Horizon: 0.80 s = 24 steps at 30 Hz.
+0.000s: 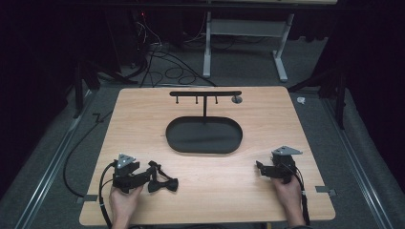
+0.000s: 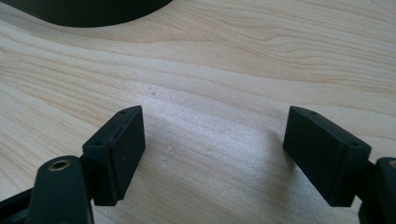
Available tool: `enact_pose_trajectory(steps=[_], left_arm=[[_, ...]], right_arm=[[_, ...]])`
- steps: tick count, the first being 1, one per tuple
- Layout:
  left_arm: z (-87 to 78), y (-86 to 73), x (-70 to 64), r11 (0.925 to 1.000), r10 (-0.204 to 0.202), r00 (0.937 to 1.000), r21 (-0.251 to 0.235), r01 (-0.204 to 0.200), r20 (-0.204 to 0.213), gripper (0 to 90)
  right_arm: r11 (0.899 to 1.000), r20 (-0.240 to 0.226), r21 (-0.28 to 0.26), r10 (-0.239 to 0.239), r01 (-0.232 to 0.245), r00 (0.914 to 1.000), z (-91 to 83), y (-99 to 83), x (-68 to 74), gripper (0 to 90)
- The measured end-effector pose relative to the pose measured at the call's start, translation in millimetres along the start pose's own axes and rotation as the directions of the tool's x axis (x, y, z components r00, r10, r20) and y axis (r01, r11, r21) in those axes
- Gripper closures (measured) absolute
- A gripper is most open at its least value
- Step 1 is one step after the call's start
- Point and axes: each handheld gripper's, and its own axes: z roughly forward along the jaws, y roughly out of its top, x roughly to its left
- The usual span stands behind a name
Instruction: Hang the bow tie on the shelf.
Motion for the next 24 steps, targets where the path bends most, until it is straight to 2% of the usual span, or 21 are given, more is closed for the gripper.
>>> enact_pose_trajectory(steps=[6,9,14,19,24], left_arm=[[5.6,-1.8,-4.1,0.9999,0.000,1.0000,0.015,0.000,0.006,37.9],[11.1,-4.3,-5.3,0.9992,0.001,1.0000,0.041,-0.001,-0.003,38.7],[16.1,-5.4,-7.7,0.9975,0.024,0.9994,0.067,-0.023,-0.024,42.0],[24.2,-7.8,-9.6,0.9941,0.051,0.9974,0.098,-0.046,-0.051,48.1],[24.8,-8.4,-11.4,0.9914,0.088,0.9933,0.103,-0.080,-0.075,61.5]], right_arm=[[1.000,0.000,0.000,0.000,0.000,1.0000,0.0,0.0,0.0,21.9],[1.000,0.000,0.000,0.000,0.000,1.0000,0.0,0.0,0.0,21.9],[1.000,0.000,0.000,0.000,0.000,1.0000,0.0,0.0,0.0,21.9],[1.000,0.000,0.000,0.000,0.000,1.0000,0.0,0.0,0.0,21.9],[1.000,0.000,0.000,0.000,0.000,1.0000,0.0,0.0,0.0,21.9]])
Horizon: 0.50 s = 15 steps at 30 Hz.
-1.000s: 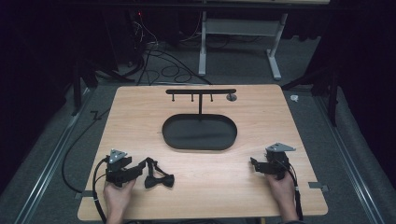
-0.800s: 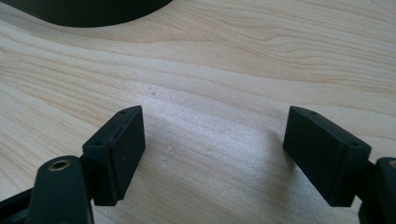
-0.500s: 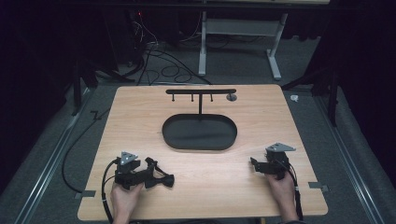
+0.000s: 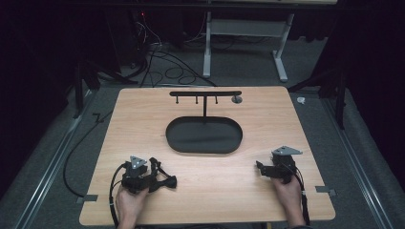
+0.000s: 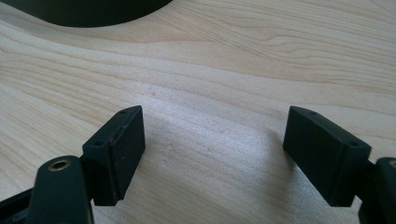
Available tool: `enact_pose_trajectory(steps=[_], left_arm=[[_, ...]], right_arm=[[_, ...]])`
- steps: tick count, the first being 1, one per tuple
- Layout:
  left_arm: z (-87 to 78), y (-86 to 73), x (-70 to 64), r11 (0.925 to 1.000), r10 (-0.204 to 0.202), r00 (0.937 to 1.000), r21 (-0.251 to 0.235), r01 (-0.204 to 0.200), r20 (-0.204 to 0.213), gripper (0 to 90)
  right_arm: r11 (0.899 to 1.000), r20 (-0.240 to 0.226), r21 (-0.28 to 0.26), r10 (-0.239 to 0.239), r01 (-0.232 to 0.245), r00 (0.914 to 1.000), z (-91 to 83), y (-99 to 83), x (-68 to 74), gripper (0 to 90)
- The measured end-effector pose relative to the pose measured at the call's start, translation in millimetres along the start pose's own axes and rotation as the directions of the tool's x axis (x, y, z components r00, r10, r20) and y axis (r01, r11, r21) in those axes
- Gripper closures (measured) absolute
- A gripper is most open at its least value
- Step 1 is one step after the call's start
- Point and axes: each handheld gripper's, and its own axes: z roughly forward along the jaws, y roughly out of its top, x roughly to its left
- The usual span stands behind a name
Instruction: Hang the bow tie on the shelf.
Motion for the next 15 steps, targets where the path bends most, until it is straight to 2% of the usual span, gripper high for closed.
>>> enact_pose_trajectory(steps=[1,8,15], left_arm=[[0.1,-0.2,-1.4,0.9997,0.023,0.9996,0.000,-0.023,-0.017,65.2],[0.4,1.1,-1.0,0.9993,0.036,0.9993,0.004,-0.036,-0.012,85.1],[-0.5,0.0,3.2,0.9998,0.018,0.9998,-0.009,-0.018,0.010,89.1]], right_arm=[[1.000,0.000,0.000,-0.001,0.001,1.0000,0.0,0.0,0.0,21.9],[1.000,0.000,0.000,0.000,0.000,1.0000,0.0,0.0,0.0,21.9],[1.000,0.000,0.000,0.000,0.000,1.0000,0.0,0.0,0.0,21.9]])
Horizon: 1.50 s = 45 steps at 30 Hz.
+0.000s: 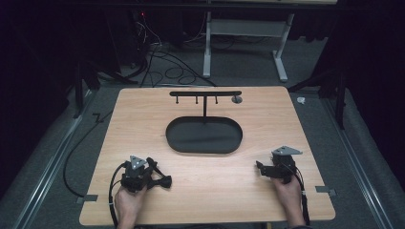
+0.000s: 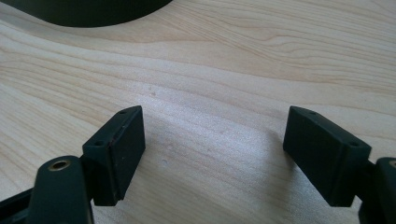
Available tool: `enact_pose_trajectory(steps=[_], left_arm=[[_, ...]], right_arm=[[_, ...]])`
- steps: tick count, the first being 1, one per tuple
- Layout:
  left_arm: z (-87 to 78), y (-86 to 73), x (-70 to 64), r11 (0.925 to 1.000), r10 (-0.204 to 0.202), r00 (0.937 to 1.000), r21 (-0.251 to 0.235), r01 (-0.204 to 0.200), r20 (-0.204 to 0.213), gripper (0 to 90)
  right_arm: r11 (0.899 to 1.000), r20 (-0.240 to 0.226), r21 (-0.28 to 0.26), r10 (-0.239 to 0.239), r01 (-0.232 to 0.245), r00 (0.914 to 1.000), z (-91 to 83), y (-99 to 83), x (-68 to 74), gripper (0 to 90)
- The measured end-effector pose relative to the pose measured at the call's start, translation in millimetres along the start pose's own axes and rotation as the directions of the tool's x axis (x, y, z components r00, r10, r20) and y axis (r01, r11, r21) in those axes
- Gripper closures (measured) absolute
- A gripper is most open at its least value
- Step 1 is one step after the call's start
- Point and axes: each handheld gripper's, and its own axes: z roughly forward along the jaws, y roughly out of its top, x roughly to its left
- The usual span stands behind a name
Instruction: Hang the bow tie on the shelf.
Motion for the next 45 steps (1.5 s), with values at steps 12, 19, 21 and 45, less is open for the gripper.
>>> enact_pose_trajectory(steps=[12,19,21,45], left_arm=[[-26.6,28.7,-13.5,0.9914,0.088,0.9960,-0.098,-0.087,0.012,89.3],[-41.7,49.4,-28.5,0.9744,0.165,0.9863,-0.155,-0.162,0.004,89.4],[-45.6,57.0,-32.1,0.9687,0.185,0.9827,-0.170,-0.181,0.008,89.4],[-37.2,124.5,-61.3,0.9370,0.278,0.9471,-0.262,-0.231,0.160,89.5]], right_arm=[[1.000,0.000,0.000,0.001,-0.001,1.0000,0.0,0.0,0.0,21.9],[1.000,0.000,0.000,0.000,0.000,1.0000,0.0,0.0,0.0,21.8],[1.000,0.000,0.000,0.000,0.000,1.0000,0.0,0.0,0.0,21.8],[1.000,-0.002,0.000,-0.001,0.001,1.0000,0.0,0.0,0.0,21.7]])
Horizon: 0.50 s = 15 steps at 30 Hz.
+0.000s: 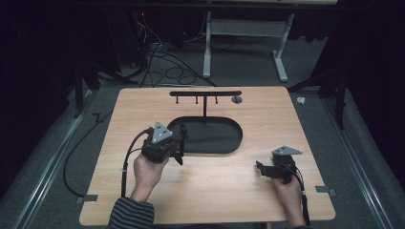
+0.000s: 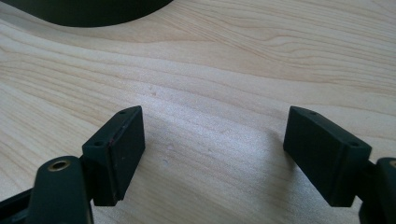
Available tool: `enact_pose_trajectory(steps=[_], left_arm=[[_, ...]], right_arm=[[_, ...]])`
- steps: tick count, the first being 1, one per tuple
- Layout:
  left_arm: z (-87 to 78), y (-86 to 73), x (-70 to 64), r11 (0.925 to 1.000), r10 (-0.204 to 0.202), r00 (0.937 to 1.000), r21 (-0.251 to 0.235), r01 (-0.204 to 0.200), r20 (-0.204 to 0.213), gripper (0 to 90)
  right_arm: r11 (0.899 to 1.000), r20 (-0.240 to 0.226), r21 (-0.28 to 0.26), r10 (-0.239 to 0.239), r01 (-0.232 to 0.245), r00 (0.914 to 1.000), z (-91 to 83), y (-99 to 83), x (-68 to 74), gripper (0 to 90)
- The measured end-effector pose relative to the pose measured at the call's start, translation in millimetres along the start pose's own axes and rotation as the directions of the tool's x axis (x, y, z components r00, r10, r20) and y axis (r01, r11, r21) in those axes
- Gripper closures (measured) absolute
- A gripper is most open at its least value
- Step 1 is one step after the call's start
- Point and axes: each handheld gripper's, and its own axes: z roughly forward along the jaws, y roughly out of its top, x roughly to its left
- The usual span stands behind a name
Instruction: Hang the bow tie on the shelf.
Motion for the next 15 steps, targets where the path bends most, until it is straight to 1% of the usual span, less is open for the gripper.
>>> enact_pose_trajectory(steps=[1,2,3,6,9,15], left_arm=[[3.3,4.1,0.2,1.0000,0.002,0.9999,-0.002,-0.002,0.015,89.5],[3.3,4.1,0.2,1.0000,0.002,0.9999,-0.002,-0.002,0.015,89.5],[6.3,7.9,1.4,0.9999,-0.007,0.9994,-0.007,0.007,0.033,89.5],[10.1,13.4,2.9,0.9998,-0.013,0.9987,-0.014,0.014,0.049,89.5],[13.1,18.0,4.1,0.9997,-0.016,0.9979,-0.017,0.017,0.062,89.5],[19.4,26.5,5.9,0.9991,-0.024,0.9971,-0.034,0.026,0.073,89.5]], right_arm=[[1.000,0.000,0.000,0.000,0.000,1.0000,0.0,0.0,0.0,21.7],[1.000,0.000,0.000,0.000,0.000,1.0000,0.0,0.0,0.0,21.7],[1.000,0.000,0.000,0.000,0.000,1.0000,0.0,0.0,0.0,21.7],[1.000,0.000,0.000,0.000,0.000,1.0000,0.0,0.0,0.0,21.7],[1.000,0.000,0.002,-0.001,0.001,1.0000,-0.1,0.1,0.0,21.7],[1.000,0.000,0.002,-0.001,0.001,1.0000,-0.1,0.0,0.0,21.7]])
